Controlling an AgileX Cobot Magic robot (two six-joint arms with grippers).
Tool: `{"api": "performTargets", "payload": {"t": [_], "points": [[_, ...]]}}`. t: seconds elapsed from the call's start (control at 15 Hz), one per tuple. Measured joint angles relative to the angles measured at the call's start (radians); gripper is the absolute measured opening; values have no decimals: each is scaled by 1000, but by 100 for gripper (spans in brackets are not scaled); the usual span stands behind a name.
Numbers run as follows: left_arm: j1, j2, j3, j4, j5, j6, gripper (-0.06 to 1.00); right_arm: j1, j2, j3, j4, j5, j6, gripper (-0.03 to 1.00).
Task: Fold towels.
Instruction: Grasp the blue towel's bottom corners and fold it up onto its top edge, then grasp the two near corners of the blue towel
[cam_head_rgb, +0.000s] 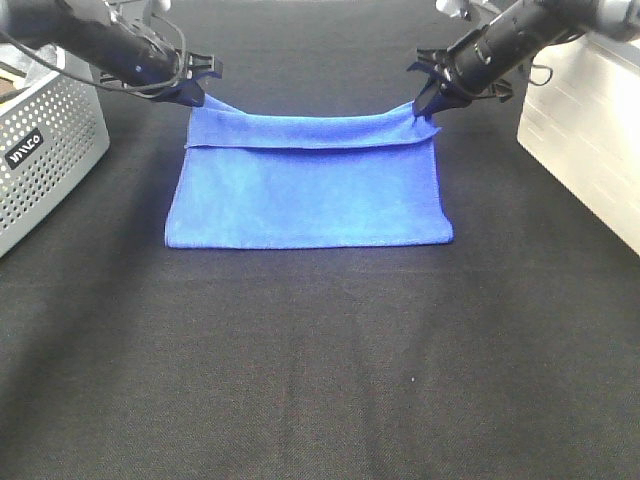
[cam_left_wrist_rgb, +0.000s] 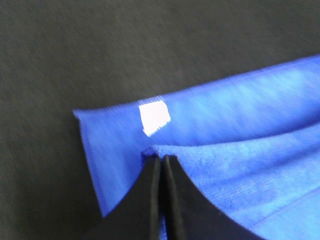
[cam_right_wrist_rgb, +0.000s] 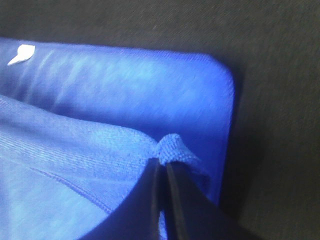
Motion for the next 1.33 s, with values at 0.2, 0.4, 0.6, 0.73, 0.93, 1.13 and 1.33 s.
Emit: {"api": "performTargets", "payload": {"t": [0.2, 0.4, 0.6, 0.73, 0.93, 1.13, 1.33], "points": [[0, 76, -54, 8, -71, 0, 0, 0, 65, -51, -3, -68, 1, 0], [0, 118, -55, 12, -159, 0, 11, 0, 101, -55, -4, -140, 8, 10], [0, 118, -57, 13, -163, 0, 57, 0, 103, -58, -3, -150, 20, 61], [0, 114, -57, 34, -121, 0, 73, 0, 95, -58, -8, -79, 20, 73], [0, 93, -58, 105, 23, 8, 75, 0, 68, -59, -11, 56, 20, 76], [0, 70, -58, 129, 228, -23, 76, 0, 36, -61, -13, 216, 38, 76], [0, 41, -58, 132, 408, -95, 76, 0, 24, -61, -16, 304, 88, 76]]}}
